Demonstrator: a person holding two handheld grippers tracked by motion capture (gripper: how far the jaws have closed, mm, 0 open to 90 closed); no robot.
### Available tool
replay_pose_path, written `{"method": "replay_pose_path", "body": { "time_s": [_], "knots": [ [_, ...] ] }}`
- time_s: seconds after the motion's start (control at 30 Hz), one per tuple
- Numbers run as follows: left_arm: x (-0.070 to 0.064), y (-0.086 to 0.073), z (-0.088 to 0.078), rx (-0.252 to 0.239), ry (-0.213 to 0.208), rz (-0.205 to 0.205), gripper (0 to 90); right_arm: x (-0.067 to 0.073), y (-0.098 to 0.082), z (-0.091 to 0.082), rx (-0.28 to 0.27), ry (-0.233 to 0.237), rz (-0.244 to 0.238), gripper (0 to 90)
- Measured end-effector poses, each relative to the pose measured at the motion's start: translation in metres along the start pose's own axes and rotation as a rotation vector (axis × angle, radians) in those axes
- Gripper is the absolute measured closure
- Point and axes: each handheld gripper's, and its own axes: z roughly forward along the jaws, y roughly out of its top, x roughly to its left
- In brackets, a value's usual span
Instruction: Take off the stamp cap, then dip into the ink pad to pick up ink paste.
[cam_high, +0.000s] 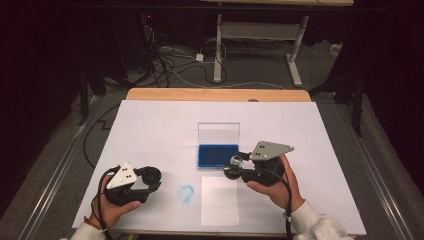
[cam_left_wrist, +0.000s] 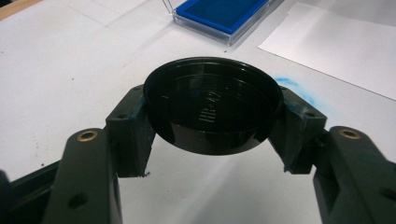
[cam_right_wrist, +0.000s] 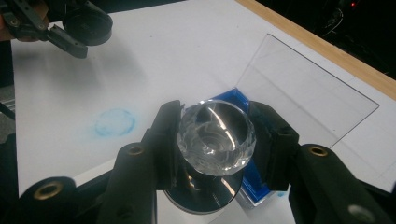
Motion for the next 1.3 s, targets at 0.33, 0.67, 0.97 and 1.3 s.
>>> {"method": "replay_pose_path", "body": {
  "time_s": [0.33,0.67,0.97,1.3],
  "knots": [
    [-0.001,-0.001,0.005,0.016,-0.016,0.011,37.0,-0.008,0.000,-0.002,0.003,-0.023,0.013,57.1],
    [-0.001,-0.001,0.007,0.022,-0.028,0.009,37.0,-0.018,-0.001,-0.005,0.021,-0.049,0.044,57.0],
    [0.000,0.000,0.011,0.030,-0.042,0.008,37.0,-0.032,0.004,-0.007,0.045,-0.055,0.039,57.0],
    [-0.002,0.004,0.014,0.036,-0.045,0.020,37.0,-0.051,0.046,-0.025,0.055,-0.106,-0.010,57.1]
  ]
}}
